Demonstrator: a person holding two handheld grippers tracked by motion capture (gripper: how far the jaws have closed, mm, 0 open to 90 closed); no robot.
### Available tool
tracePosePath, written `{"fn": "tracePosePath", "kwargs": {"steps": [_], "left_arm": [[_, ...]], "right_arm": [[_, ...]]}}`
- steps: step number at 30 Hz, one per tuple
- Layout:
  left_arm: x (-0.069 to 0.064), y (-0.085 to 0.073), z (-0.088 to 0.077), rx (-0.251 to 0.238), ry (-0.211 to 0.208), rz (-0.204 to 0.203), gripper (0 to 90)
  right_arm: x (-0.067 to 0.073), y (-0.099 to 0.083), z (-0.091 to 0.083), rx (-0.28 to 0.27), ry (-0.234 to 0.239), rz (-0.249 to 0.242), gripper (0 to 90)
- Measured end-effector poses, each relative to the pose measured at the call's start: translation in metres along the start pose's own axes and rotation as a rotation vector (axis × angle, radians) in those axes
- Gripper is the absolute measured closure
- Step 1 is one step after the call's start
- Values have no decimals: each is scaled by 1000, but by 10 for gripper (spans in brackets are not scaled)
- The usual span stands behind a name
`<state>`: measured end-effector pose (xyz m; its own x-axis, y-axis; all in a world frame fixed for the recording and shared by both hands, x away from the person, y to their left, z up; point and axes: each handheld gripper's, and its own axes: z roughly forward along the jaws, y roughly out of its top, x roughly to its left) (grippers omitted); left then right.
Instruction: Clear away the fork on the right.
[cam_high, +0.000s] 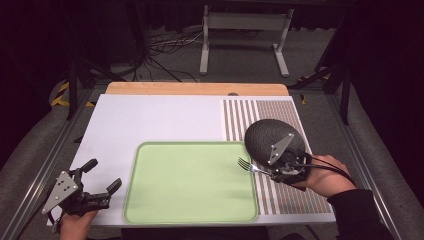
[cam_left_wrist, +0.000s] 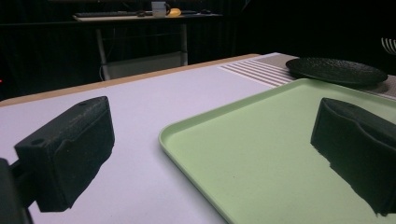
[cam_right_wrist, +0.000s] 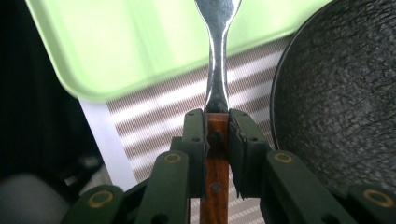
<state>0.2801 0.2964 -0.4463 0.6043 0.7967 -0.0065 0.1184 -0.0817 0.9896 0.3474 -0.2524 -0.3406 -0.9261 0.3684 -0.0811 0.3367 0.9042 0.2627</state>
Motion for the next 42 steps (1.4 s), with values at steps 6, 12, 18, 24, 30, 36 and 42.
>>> {"fn": "tracePosePath", "kwargs": {"steps": [6,12,18,24,30,36,42], "left_arm": [[0,0,0,0,-1,2,2],[0,0,0,-3,0,-2,3],[0,0,0,-3,0,1,2],[0,1,0,-5,-1,1,3],[0,1,-1,-3,-4,0,2],[-1,1,-1,0,-5,8,3],[-1,1,-1,-1,-3,7,2]], "right_arm": [[7,16,3,-13,-16,73,776],[7,29,6,-38,-51,199,777],[11,41,11,-36,-55,279,777],[16,53,14,-37,-75,320,777],[17,60,20,-43,-72,354,777],[17,66,28,-29,-93,393,777],[14,68,38,-33,-90,437,778]]}}
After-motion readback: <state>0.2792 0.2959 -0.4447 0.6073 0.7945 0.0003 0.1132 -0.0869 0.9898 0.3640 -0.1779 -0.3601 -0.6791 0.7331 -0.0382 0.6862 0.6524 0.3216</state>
